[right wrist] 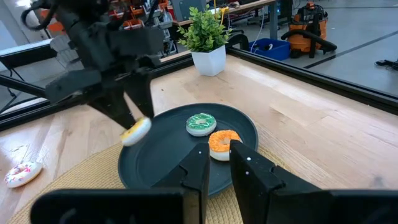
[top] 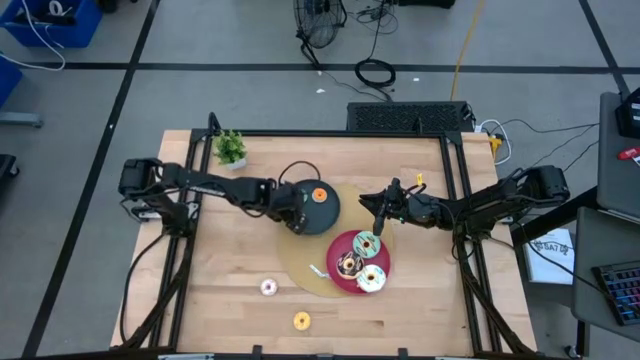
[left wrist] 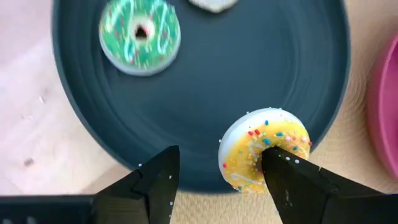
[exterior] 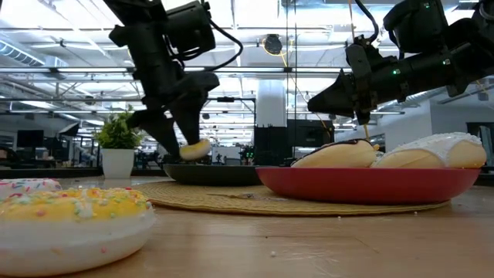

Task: Pick & Place donuts
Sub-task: Put the left small yellow doughnut on the blue plate

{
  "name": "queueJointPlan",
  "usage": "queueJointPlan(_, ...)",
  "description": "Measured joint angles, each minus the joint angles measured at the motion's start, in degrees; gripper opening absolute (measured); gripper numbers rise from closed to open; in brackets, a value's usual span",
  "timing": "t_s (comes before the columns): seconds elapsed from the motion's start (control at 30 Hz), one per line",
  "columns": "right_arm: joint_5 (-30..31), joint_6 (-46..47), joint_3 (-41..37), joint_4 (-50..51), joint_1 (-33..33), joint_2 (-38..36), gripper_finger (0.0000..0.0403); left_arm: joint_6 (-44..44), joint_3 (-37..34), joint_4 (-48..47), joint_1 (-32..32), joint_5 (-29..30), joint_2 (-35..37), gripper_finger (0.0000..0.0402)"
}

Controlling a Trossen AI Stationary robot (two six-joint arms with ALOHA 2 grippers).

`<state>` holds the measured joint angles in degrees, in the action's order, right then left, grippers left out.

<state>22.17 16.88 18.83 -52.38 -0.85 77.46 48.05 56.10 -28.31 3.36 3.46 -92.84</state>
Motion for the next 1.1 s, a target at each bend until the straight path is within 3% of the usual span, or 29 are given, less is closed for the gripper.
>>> queueJointPlan(0.33,0.0,-0.2,0.0,0.0,0.0,0.0,0.0055,-0.8,0.8,-3.8,1.4,6.0,-0.1,0.0227)
queueJointPlan(0.53,0.0,-0.2,0.0,0.0,0.0,0.0,0.0055,0.0,0.8,-5.7,0.2,6.2,-0.2,0.0227)
queueJointPlan(0.73,0.0,-0.2,0.0,0.0,0.0,0.0,0.0055,-1.0,0.8,-6.1,-1.2,12.7,-0.2,0.0227)
queueJointPlan(0.9,0.0,-0.2,0.0,0.0,0.0,0.0,0.0055,-1.3,0.8,-6.2,-1.4,13.1,-0.2,0.0227)
queueJointPlan(1.1,0.0,-0.2,0.0,0.0,0.0,0.0,0.0055,-4.0,0.8,-5.4,-3.0,17.6,-0.9,0.0227)
